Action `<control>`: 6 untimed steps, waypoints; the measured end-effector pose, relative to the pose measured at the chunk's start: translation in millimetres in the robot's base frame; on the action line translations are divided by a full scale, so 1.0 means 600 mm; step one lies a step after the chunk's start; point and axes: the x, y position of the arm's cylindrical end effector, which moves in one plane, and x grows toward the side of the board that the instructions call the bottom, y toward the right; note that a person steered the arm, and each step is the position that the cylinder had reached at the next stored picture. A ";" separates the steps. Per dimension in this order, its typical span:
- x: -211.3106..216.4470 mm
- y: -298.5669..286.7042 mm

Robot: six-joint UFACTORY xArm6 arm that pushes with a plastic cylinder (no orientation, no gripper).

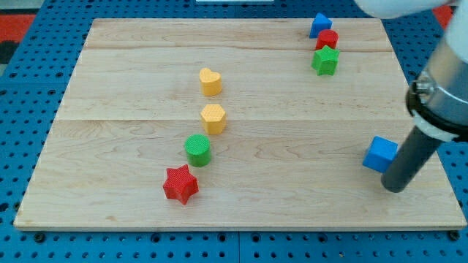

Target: Keep the blue cube parallel right to the yellow heart

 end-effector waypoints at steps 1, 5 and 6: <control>-0.035 0.020; -0.152 -0.105; -0.211 -0.204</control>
